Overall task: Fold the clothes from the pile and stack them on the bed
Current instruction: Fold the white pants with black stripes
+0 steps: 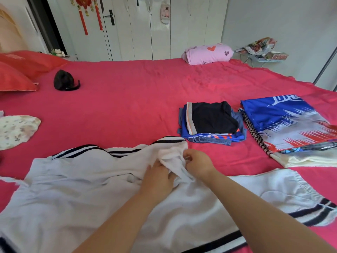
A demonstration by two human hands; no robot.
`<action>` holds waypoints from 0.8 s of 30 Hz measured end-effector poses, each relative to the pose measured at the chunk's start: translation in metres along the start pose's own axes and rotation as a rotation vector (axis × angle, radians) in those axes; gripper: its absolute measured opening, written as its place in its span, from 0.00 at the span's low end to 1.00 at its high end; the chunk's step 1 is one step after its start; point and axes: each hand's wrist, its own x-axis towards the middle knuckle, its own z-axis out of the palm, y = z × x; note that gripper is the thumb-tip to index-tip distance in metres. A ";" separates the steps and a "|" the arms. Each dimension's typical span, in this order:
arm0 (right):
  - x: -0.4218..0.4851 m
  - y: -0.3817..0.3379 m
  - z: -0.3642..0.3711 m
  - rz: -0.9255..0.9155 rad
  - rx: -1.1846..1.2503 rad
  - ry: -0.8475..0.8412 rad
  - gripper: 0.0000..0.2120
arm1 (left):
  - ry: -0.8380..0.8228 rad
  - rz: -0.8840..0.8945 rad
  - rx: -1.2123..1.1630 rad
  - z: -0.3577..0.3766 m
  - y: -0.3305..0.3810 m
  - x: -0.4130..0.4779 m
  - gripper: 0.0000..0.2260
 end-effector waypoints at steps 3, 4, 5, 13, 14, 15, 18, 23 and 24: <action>0.001 0.013 -0.039 -0.052 -0.160 0.206 0.14 | -0.070 -0.005 0.253 -0.007 -0.013 -0.001 0.22; 0.003 0.017 -0.058 -0.070 -0.200 0.305 0.15 | -0.095 -0.035 0.298 -0.008 -0.018 -0.001 0.22; 0.005 0.023 -0.079 -0.081 -0.230 0.378 0.15 | -0.115 -0.064 0.342 -0.010 -0.020 0.000 0.22; -0.017 0.068 -0.125 0.172 -0.601 0.161 0.12 | -0.050 0.124 0.270 0.000 0.025 0.006 0.26; -0.020 0.078 -0.122 0.205 -0.577 0.208 0.14 | -0.058 0.152 0.268 0.005 0.033 0.007 0.26; -0.023 0.089 -0.119 0.243 -0.497 0.243 0.16 | -0.078 0.164 0.267 0.010 0.040 0.009 0.26; -0.027 0.119 -0.112 0.320 -0.433 0.208 0.17 | -0.182 0.141 0.309 0.028 0.047 0.014 0.25; -0.029 0.133 -0.114 0.404 -0.619 0.053 0.22 | -0.236 0.099 0.385 0.043 0.043 0.018 0.25; -0.028 0.132 -0.117 0.396 -0.603 0.098 0.20 | -0.225 0.099 0.374 0.042 0.044 0.019 0.26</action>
